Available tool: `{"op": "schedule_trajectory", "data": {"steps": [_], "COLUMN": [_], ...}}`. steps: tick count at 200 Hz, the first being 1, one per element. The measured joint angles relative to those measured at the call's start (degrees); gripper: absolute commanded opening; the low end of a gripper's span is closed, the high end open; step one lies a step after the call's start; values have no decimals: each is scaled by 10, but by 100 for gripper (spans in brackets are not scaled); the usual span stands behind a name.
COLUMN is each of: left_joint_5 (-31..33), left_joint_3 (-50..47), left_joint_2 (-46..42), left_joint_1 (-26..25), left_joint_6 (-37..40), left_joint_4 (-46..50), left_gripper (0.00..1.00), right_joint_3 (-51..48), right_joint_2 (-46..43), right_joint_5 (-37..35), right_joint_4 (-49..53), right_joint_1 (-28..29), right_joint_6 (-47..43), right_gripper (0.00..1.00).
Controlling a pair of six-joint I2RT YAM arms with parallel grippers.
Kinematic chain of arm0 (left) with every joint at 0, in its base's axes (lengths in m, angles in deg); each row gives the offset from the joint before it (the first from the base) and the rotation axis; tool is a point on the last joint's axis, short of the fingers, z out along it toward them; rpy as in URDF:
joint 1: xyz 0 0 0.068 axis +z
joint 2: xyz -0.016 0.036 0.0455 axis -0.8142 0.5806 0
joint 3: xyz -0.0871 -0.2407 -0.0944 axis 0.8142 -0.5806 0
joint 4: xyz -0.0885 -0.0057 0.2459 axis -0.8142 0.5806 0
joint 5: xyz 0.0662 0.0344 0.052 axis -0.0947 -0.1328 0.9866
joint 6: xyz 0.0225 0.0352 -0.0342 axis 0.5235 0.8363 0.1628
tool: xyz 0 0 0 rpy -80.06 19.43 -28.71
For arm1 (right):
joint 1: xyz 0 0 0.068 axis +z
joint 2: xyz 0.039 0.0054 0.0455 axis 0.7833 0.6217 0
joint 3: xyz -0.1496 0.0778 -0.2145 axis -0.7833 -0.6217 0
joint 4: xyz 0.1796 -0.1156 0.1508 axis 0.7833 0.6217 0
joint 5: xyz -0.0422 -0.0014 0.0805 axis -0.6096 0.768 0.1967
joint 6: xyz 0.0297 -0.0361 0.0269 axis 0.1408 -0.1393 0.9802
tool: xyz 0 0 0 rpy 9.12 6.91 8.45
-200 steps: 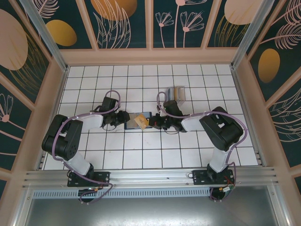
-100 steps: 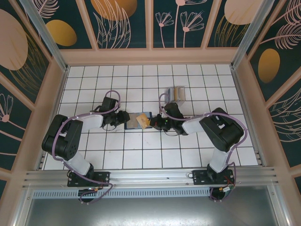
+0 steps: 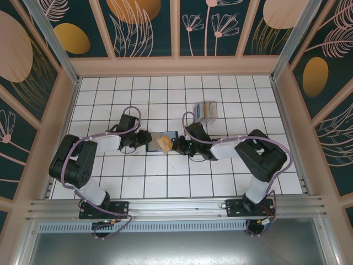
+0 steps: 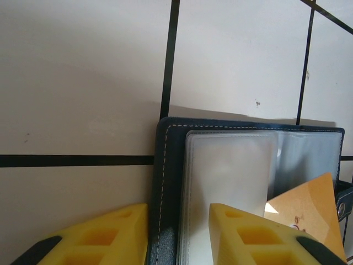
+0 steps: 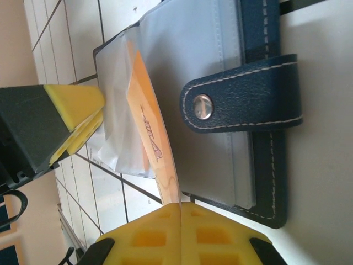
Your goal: Put the credit cards into the card holder
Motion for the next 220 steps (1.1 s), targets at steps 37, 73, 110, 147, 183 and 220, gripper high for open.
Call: {"op": "schedule_trajectory", "data": {"steps": [37,73,110,147,183,220], "left_joint_5": [0,0,0,0,0,-2], "left_joint_3": [0,-1,-2,-5,-7,-7], "left_joint_2": [0,-1,-2,-3,-3,-3], "left_joint_1": [0,0,0,0,0,0], "left_joint_6": [0,0,0,0,0,0], "left_joint_4": [0,0,0,-6,-9,-10], "left_gripper": [34,35,35,35,35,35], "right_joint_3": [0,0,0,-7,-8,-8], "right_joint_2": [-19,-25,-25,-47,-49,-15], "right_joint_5": [-20,-14,-11,-11,-12,-33], "right_joint_4": [18,26,31,45,41,9], "right_joint_1": [8,8,21,26,25,25], "right_joint_6": [21,22,22,22,22,31], "right_gripper": [0,0,0,0,0,0]}}
